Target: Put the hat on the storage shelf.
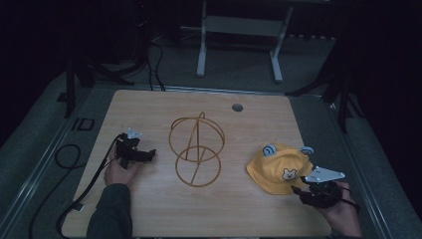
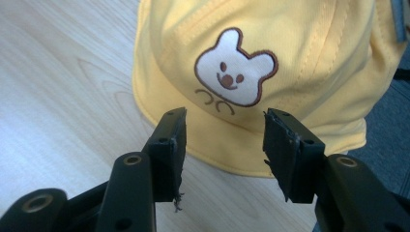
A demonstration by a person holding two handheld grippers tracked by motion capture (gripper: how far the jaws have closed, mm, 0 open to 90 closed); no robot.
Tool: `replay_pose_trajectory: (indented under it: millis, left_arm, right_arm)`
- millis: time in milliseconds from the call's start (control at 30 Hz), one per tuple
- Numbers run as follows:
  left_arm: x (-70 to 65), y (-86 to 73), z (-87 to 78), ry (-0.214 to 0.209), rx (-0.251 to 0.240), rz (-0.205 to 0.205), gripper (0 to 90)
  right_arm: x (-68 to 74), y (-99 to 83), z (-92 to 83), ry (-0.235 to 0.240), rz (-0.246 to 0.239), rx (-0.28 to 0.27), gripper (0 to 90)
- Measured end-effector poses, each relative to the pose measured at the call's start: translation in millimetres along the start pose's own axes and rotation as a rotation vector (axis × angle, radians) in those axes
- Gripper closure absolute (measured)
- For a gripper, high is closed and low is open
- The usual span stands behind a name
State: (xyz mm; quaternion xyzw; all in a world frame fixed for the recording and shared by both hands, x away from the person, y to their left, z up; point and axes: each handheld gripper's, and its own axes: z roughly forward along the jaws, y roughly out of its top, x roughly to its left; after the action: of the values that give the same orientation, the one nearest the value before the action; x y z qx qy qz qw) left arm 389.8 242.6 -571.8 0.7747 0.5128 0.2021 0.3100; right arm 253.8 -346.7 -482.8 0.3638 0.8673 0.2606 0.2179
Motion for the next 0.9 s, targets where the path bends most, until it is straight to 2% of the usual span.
replay_pose_trajectory:
  millis: [233, 400, 533, 900]
  left_arm:
    - [0.1, 0.0, 0.0, 0.001, 0.000, 0.001, 1.8]
    - [0.0, 0.0, 0.0, 0.001, 0.000, 0.001, 1.8]
    - [-0.1, 0.0, -0.1, 0.001, 0.000, 0.001, 1.9]
    - [-0.2, -0.1, -0.1, 0.001, 0.000, 0.000, 2.0]
  right_arm:
    - [-3.6, 8.6, -5.2, 0.037, -0.072, 0.016, 51.8]
    - [-4.1, 16.1, -5.7, 0.047, -0.115, 0.038, 52.0]
    - [-4.4, 27.7, -4.8, 0.063, -0.162, 0.063, 51.9]
    - [-7.2, 53.5, -5.2, 0.062, -0.251, 0.113, 49.8]
